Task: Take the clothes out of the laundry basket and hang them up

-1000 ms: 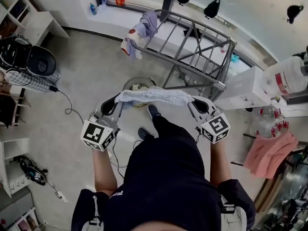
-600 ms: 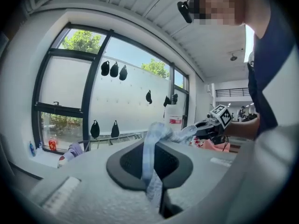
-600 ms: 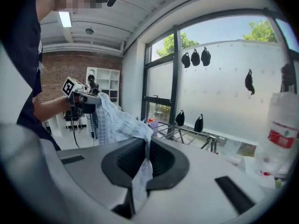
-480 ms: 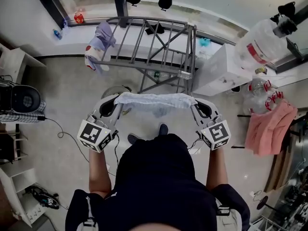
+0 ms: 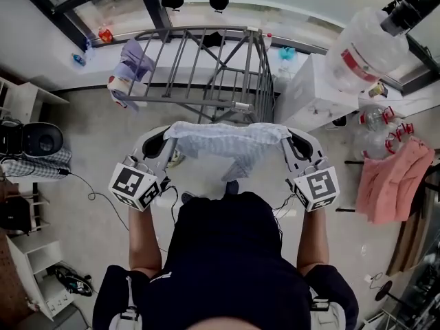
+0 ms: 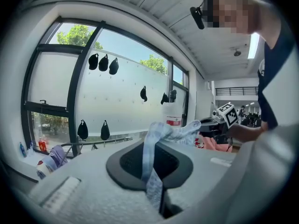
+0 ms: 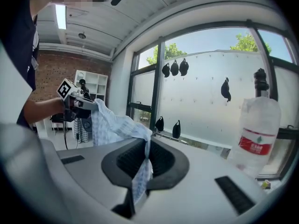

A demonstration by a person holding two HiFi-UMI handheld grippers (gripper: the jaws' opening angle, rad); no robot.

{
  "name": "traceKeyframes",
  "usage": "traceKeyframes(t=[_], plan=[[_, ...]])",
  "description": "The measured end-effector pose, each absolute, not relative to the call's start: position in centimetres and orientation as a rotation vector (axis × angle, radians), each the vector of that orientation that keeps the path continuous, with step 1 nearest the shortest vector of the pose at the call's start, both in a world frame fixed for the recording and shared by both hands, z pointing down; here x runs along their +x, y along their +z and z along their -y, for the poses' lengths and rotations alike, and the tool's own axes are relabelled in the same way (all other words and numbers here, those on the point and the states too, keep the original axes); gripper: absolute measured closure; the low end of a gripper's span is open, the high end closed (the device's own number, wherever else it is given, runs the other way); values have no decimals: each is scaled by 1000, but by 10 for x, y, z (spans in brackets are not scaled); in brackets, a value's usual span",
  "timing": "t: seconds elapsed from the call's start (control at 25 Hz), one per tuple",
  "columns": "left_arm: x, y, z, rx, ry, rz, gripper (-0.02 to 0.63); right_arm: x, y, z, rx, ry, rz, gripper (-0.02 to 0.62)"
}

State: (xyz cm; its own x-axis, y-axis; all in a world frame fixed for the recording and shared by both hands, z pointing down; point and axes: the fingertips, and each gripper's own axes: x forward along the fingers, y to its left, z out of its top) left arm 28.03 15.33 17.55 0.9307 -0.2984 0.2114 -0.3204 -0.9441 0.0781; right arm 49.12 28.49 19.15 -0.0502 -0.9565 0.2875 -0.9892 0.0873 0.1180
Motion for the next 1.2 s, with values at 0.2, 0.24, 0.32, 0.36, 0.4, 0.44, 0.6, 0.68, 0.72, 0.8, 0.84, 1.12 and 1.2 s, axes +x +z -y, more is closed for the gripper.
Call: traceKeyframes(t=[0.2, 0.24, 0.32, 0.36, 0.4, 0.44, 0.6, 0.68, 0.72, 0.8, 0.84, 1.12, 1.2], plan=[[324, 149, -140, 3034, 281, 526, 578, 538, 174, -266, 1958, 128, 2075, 581], [331, 144, -133, 3043, 279, 530, 578, 545, 171, -260, 1954, 123, 2074, 581], [343, 131, -118, 3050, 261, 533, 578, 555, 162, -248, 1940, 103, 2070, 581], [348, 123, -109, 3054, 248, 535, 578, 559, 158, -240, 1933, 88, 2066, 581], [353, 116, -100, 3060, 234, 537, 578, 563, 153, -232, 1927, 72, 2061, 581], [358, 110, -90, 3069, 224, 539, 580, 566, 149, -224, 1921, 60, 2055, 581], [374, 101, -43, 3101, 224, 534, 578, 579, 140, -185, 1908, 50, 2029, 581], [383, 102, -17, 3103, 229, 520, 578, 589, 136, -160, 1905, 42, 2004, 581], [388, 103, -3, 3098, 227, 507, 578, 595, 134, -147, 1907, 39, 1991, 581], [398, 106, 24, 3086, 223, 479, 578, 606, 130, -120, 1919, 46, 1971, 581], [404, 107, 39, 3081, 222, 467, 578, 612, 128, -106, 1929, 55, 1965, 581], [451, 124, 150, 3031, 253, 373, 578, 654, 132, -8, 1978, 148, 1901, 581], [467, 133, 178, 3007, 265, 338, 578, 667, 139, 16, 1992, 189, 1874, 581]])
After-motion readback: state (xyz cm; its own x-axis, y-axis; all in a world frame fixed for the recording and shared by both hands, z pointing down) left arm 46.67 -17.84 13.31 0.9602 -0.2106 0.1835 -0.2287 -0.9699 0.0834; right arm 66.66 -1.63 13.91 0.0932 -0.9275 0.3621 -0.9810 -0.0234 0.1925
